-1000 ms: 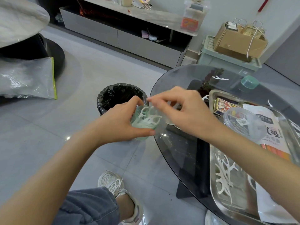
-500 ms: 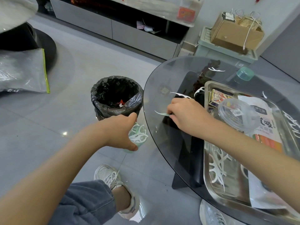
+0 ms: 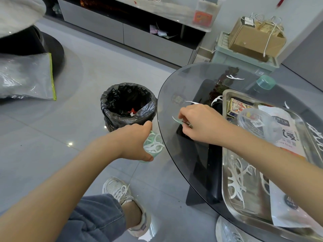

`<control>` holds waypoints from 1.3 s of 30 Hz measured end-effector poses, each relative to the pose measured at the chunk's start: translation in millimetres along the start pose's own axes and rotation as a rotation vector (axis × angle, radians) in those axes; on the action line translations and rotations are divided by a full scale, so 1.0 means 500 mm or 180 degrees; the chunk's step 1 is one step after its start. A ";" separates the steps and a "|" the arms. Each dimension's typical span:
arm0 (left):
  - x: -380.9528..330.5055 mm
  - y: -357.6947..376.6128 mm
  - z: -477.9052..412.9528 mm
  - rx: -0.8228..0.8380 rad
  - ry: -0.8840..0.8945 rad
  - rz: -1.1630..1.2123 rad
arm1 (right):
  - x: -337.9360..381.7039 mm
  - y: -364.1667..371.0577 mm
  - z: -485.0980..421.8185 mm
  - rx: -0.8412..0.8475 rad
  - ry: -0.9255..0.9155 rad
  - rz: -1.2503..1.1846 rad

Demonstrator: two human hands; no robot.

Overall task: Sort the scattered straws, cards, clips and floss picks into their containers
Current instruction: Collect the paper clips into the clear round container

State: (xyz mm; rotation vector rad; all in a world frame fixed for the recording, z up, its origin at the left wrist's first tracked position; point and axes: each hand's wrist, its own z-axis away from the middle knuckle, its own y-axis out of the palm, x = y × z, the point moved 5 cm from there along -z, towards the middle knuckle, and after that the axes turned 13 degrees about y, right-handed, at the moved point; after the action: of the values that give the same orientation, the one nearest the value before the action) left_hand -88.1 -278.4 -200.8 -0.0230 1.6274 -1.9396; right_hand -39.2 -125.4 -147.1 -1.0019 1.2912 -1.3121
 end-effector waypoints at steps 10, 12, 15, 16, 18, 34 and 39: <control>-0.018 0.013 0.000 0.0127 0.0081 0.0057 | 0.029 0.008 -0.017 0.0006 -0.0185 0.0442; -0.018 0.012 0.000 0.0133 0.0075 0.0083 | 0.022 0.002 -0.024 0.0157 -0.0135 0.0243; -0.015 0.011 0.004 0.0112 0.0068 0.0126 | 0.022 -0.009 -0.026 -0.0011 -0.0228 0.0222; -0.014 0.009 0.004 0.0101 0.0063 0.0131 | 0.022 -0.014 -0.022 -0.0109 -0.0237 0.0072; -0.009 0.006 0.005 0.0082 0.0035 0.0128 | 0.027 -0.034 -0.007 -0.0232 -0.0202 -0.0677; 0.011 -0.031 0.023 -0.0243 0.0055 0.0585 | 0.123 -0.014 0.028 0.1011 0.0153 -0.2833; 0.011 -0.020 0.017 -0.0129 0.0070 0.0398 | 0.039 -0.065 0.049 0.0045 0.0370 -0.2900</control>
State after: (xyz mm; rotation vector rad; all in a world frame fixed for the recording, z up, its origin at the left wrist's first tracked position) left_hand -93.9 -287.7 -191.6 0.0825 1.6421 -1.8185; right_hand -21.5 -151.1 -114.1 -1.6146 0.9052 -2.0680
